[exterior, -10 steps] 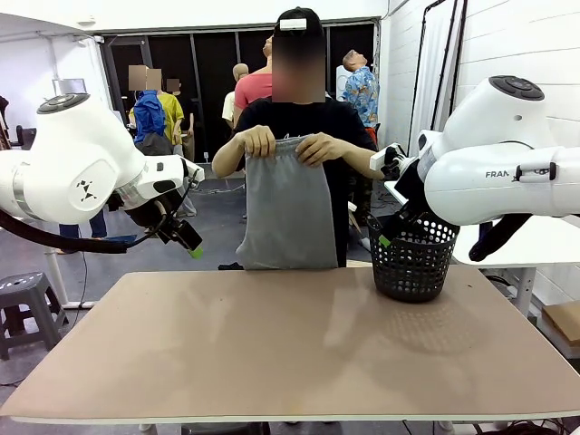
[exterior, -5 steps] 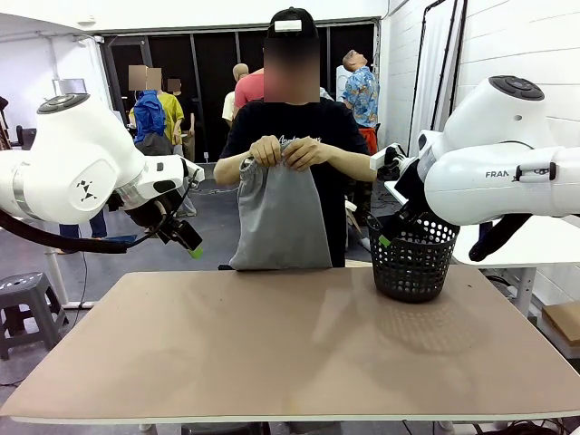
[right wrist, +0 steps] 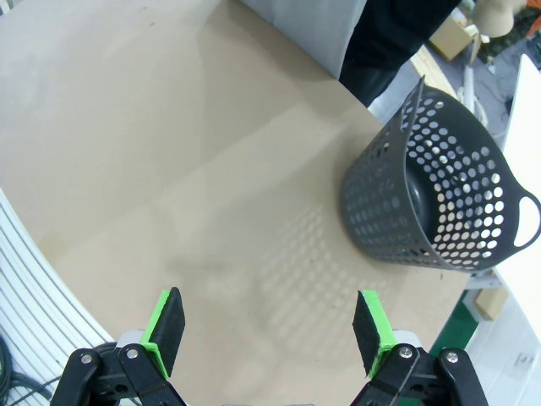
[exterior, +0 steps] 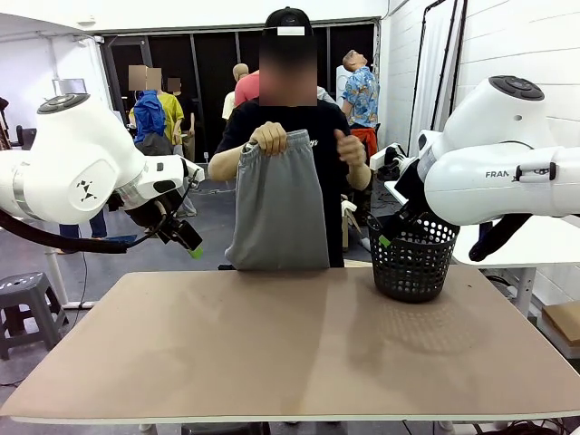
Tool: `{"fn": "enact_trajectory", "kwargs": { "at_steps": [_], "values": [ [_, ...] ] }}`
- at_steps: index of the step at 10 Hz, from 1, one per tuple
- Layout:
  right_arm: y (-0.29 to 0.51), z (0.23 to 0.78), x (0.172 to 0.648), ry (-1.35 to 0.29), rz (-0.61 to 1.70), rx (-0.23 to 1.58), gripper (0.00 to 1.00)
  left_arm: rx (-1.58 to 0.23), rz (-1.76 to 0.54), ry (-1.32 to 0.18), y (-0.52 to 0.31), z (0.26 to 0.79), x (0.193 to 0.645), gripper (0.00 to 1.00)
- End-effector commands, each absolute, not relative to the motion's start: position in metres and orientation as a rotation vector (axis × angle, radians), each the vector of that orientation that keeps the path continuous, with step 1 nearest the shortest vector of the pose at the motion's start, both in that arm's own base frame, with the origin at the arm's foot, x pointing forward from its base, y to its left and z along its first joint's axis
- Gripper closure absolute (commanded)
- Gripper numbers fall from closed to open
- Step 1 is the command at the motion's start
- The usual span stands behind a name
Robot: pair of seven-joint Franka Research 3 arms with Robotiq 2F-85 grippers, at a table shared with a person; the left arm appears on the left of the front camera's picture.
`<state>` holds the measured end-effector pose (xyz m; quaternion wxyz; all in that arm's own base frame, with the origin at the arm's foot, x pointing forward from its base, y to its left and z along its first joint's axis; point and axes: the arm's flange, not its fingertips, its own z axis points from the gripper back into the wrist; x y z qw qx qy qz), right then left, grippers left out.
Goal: Fold the training pants.
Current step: Grab both ends of the Training pants handed by a person.
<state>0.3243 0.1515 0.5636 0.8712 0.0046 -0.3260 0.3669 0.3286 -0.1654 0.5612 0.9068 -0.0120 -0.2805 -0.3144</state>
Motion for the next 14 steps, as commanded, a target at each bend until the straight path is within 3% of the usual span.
{"fn": "enact_trajectory", "kwargs": {
  "at_steps": [1,14],
  "values": [
    [0.1524,0.5621,0.3250,-0.677,0.773,0.023,0.00,-0.027,-0.647,-0.578,-0.1647,0.5604,0.3301,0.00],
    [0.1524,0.5621,0.3250,-0.677,0.773,0.023,0.00,-0.027,-0.647,-0.578,-0.1647,0.5604,0.3301,0.00]
  ]
}}
